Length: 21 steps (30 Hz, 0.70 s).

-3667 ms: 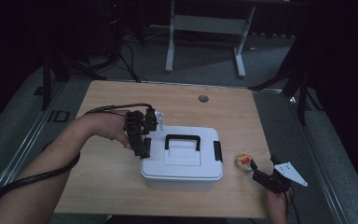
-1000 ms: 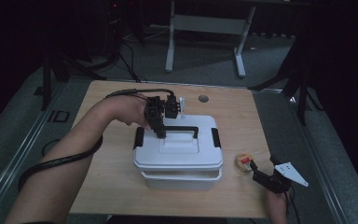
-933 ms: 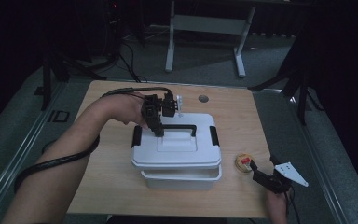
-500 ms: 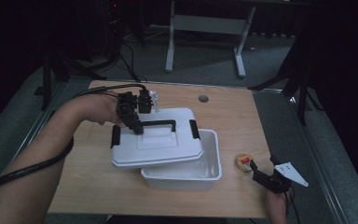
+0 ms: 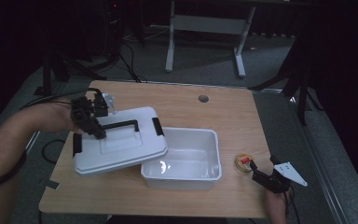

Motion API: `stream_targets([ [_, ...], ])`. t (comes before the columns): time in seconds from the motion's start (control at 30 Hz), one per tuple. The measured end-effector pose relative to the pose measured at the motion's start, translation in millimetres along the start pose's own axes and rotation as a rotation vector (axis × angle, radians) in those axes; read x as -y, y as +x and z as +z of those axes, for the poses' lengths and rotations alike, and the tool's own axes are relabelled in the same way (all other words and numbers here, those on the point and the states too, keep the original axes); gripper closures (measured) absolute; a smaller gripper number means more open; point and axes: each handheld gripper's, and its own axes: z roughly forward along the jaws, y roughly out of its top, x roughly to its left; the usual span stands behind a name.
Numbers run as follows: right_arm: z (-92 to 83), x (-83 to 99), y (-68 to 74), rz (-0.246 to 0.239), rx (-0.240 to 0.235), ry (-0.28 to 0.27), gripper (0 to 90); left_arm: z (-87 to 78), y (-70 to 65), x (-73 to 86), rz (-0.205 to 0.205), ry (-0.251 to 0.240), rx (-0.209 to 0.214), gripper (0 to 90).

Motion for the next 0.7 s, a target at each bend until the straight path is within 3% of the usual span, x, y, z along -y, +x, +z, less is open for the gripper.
stream_targets([
  [0.27, 0.7, -0.3, 0.6, -0.004, 0.001, 0.005, 13.3, 7.4, 5.3, 51.3, -0.089, -0.004, 0.001, 83.4],
  [0.33, 0.7, -0.3, 0.8, -0.005, 0.003, 0.007, 13.3, 9.4, 6.0, 56.6, -0.095, -0.001, 0.009, 83.4],
  [0.37, 0.9, -0.4, 1.2, -0.007, 0.006, 0.008, 13.3, 18.4, 8.8, 71.3, -0.116, 0.007, 0.006, 83.4],
  [0.4, 0.9, -0.4, 1.2, -0.007, 0.006, 0.008, 13.3, 18.4, 8.8, 71.3, -0.116, 0.007, 0.006, 83.4],
  [0.43, 0.8, -0.4, 1.5, -0.005, 0.008, 0.01, 13.3, 26.6, 11.3, 80.2, -0.143, 0.013, 0.015, 83.4],
  [0.5, 0.8, -0.4, 1.5, -0.005, 0.008, 0.01, 13.3, 30.9, 12.5, 84.6, -0.149, 0.012, 0.018, 83.4],
  [0.57, 0.8, -0.4, 1.6, -0.004, 0.006, 0.01, 13.3, 45.2, 18.7, 96.6, -0.187, 0.011, 0.03, 83.4],
  [0.6, 0.8, -0.4, 1.6, -0.004, 0.005, 0.011, 13.3, 45.2, 18.7, 96.6, -0.187, 0.011, 0.03, 83.4],
  [0.63, 0.8, -0.4, 1.7, -0.003, 0.005, 0.011, 13.3, 55.5, 23.1, 102.7, -0.219, 0.012, 0.028, 83.4],
  [0.7, 0.7, -0.4, 1.8, -0.004, 0.004, 0.011, 13.3, 60.7, 25.5, 105.1, -0.234, 0.009, 0.022, 83.4],
])
